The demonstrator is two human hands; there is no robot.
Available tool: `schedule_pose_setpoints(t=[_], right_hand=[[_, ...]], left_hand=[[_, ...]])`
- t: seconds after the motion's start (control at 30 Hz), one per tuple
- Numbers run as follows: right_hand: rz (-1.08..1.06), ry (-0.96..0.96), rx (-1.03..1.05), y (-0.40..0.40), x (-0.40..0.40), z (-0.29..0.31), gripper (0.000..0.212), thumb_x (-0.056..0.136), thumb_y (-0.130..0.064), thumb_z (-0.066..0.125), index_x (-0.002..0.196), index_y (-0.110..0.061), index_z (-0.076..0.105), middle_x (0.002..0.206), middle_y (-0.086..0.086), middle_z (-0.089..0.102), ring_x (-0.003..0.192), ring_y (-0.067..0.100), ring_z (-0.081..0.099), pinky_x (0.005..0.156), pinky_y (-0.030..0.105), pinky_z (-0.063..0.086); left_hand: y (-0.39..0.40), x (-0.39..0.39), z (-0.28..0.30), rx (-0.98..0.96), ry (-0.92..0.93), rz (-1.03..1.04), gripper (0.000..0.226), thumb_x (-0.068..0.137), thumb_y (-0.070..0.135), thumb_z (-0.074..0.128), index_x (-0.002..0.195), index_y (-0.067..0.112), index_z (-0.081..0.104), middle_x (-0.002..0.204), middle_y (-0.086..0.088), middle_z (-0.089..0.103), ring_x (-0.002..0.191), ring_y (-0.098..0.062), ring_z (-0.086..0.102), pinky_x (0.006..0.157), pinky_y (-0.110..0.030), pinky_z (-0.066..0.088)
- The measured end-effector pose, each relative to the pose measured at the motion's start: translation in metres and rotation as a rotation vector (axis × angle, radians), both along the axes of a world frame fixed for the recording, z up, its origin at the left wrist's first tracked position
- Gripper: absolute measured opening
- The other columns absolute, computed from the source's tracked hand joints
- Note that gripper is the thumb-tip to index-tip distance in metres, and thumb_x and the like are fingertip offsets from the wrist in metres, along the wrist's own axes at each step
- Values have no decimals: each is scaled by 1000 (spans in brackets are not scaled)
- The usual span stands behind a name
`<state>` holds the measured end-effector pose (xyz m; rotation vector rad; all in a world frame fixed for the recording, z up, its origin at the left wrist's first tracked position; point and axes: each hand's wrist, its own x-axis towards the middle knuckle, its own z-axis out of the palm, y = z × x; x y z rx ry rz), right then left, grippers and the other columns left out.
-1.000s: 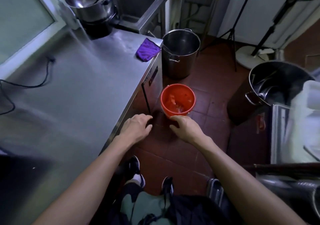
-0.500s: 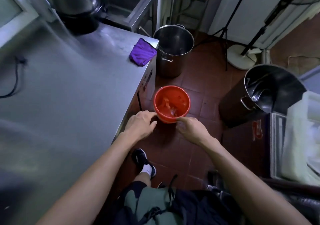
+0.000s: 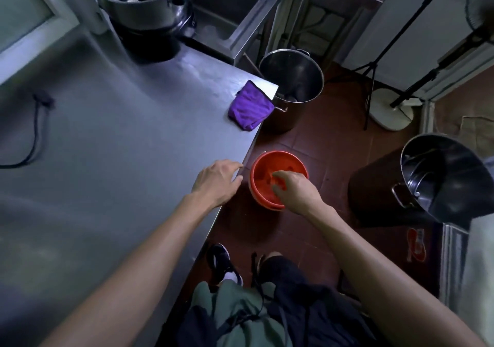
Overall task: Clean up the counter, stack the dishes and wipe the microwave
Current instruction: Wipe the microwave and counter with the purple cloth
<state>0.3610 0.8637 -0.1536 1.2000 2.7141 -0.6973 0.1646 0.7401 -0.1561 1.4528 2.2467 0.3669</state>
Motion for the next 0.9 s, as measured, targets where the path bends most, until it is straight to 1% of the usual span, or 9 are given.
schedule_pose_setpoints(t=[0.13, 0.17, 0.27, 0.4, 0.53, 0.6, 0.7, 0.77, 0.9], right_hand=[[12, -9, -37, 26, -22, -3, 35, 92, -33, 59, 125, -24, 64, 119, 0, 69, 94, 20, 69, 74, 36, 56], [17, -8, -33, 34, -27, -4, 34, 91, -33, 59, 123, -24, 64, 117, 0, 69, 93, 21, 69, 73, 37, 56], [28, -8, -30, 60, -43, -9, 35, 90, -32, 60, 123, -24, 63, 118, 2, 69, 104, 25, 65, 73, 38, 52], [56, 25, -42, 104, -65, -17, 45, 88, -27, 62, 133, -23, 58, 131, 4, 64, 119, 28, 59, 83, 40, 52], [89, 74, -88, 151, -90, -28, 51, 86, -22, 64, 137, -20, 57, 137, 5, 60, 121, 31, 57, 87, 37, 49], [127, 87, -94, 174, -102, -34, 55, 85, -18, 64, 139, -18, 55, 140, 5, 57, 120, 34, 56, 88, 39, 49], [191, 84, -106, 201, -121, -42, 57, 85, -13, 62, 141, -16, 53, 147, 12, 49, 125, 40, 51, 96, 47, 48], [239, 71, -92, 216, -133, -48, 56, 87, -15, 63, 142, -17, 52, 152, 14, 43, 132, 39, 44, 98, 53, 47], [369, 42, -49, 240, -152, -59, 67, 84, -17, 64, 148, -22, 43, 160, 9, 31, 144, 33, 30, 97, 53, 44]], left_hand=[[21, -22, -4, 2, 1, 9, 40, 96, 36, 53, 134, 24, 57, 133, 0, 60, 121, -25, 55, 94, -39, 46], [27, -26, -4, 8, 0, 18, 40, 96, 34, 54, 134, 23, 57, 134, 0, 59, 121, -25, 54, 95, -39, 46], [46, -37, -6, 26, 5, 49, 39, 96, 31, 55, 134, 22, 58, 134, 1, 58, 119, -25, 54, 94, -38, 45], [77, -50, -13, 21, 18, 106, 41, 95, 29, 55, 135, 21, 56, 137, 1, 56, 121, -24, 51, 96, -40, 45], [112, -59, -24, -34, 22, 157, 46, 95, 29, 56, 140, 20, 52, 142, 1, 51, 128, -23, 46, 102, -42, 43], [133, -63, -29, -64, 32, 166, 51, 94, 31, 57, 143, 21, 48, 147, 1, 47, 131, -23, 43, 103, -43, 42], [167, -68, -35, -82, 32, 215, 57, 93, 33, 59, 147, 22, 44, 153, 0, 40, 135, -25, 39, 104, -47, 42], [186, -72, -39, -84, 43, 271, 61, 91, 34, 62, 147, 22, 43, 153, -2, 40, 135, -26, 39, 103, -48, 43], [210, -78, -50, -169, 51, 356, 69, 90, 39, 64, 151, 22, 35, 156, -4, 35, 136, -28, 36, 103, -47, 42]])
